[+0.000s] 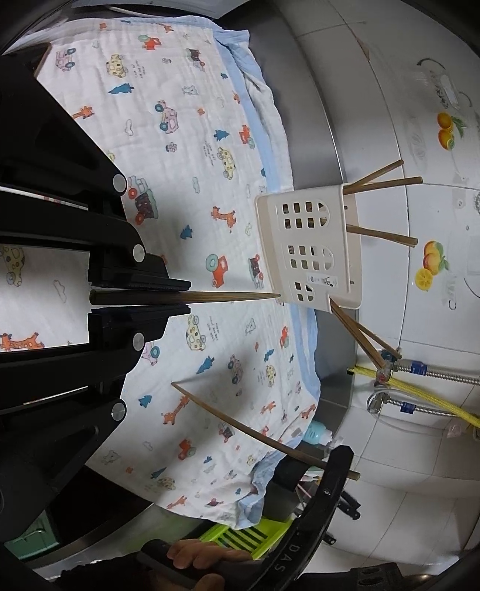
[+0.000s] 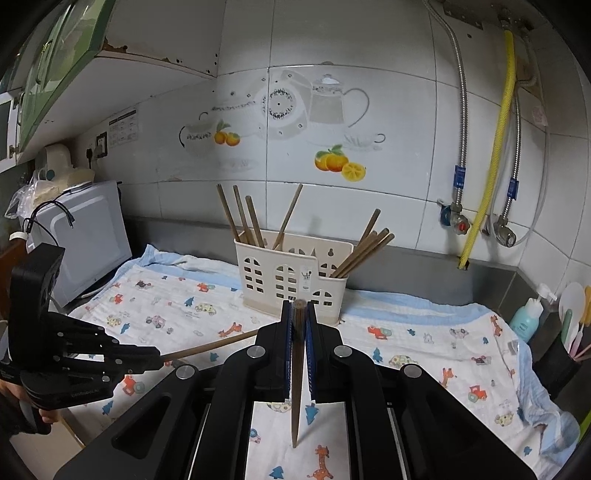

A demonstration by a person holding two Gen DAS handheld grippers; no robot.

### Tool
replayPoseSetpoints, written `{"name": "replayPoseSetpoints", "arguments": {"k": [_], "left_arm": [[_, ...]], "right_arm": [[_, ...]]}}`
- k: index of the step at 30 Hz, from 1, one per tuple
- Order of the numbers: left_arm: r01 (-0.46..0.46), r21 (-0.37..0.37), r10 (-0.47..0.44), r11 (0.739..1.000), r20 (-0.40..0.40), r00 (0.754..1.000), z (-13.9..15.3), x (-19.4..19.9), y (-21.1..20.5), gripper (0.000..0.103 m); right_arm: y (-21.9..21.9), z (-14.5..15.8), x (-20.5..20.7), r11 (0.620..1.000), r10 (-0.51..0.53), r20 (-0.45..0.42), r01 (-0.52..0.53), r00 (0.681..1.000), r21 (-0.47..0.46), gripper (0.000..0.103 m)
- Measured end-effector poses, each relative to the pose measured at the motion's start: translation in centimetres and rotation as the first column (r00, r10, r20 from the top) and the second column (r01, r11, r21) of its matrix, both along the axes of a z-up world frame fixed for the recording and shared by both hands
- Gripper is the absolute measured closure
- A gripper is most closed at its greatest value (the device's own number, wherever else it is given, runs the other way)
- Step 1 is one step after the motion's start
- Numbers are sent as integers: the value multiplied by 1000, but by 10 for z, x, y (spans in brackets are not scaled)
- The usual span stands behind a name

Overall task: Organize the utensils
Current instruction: 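Lift both held chopsticks and carry them toward the cream holder, then lower both chopsticks into the holder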

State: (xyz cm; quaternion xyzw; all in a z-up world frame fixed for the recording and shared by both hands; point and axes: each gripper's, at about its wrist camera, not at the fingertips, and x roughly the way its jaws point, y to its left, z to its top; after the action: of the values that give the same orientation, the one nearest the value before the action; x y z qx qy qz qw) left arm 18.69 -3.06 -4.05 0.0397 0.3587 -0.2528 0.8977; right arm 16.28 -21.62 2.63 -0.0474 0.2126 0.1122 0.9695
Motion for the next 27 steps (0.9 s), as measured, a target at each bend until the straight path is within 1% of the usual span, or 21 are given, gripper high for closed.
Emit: {"name": "replayPoseSetpoints", "arguments": {"k": [4,7,10,15,18,23,27], "left_arm": [[4,18,-4,1000,-4,1000,-1,0,-2,97],[5,36,-4,999,-19,1000,-3,2,-4,97],[3,38,-3,999,-13,1000,0,2,-3,97],[-5,30,4,1000,33,999,20,5,1,97],[-12,39,10,999,58,998,30,9,1,97],[-26,18,25,999,67,997,37,20,4,97],[-31,6,30,1000,83,996,48,28,6,97]], "right_arm": [[-2,-6,-1,1000,-11,-4,11,1000,-8,96],[-6,-6,0,1000,-11,-11,11,1000,-5,96],[-8,-2,3,1000,-3,-21,4,1000,6,97],[-10,14,7,1000,14,-11,-14,1000,25,97],[-7,25,12,1000,20,5,-20,1000,8,97],[-4,37,21,1000,30,16,-30,999,2,97],[-3,53,30,1000,30,41,-30,999,1,97]]}}
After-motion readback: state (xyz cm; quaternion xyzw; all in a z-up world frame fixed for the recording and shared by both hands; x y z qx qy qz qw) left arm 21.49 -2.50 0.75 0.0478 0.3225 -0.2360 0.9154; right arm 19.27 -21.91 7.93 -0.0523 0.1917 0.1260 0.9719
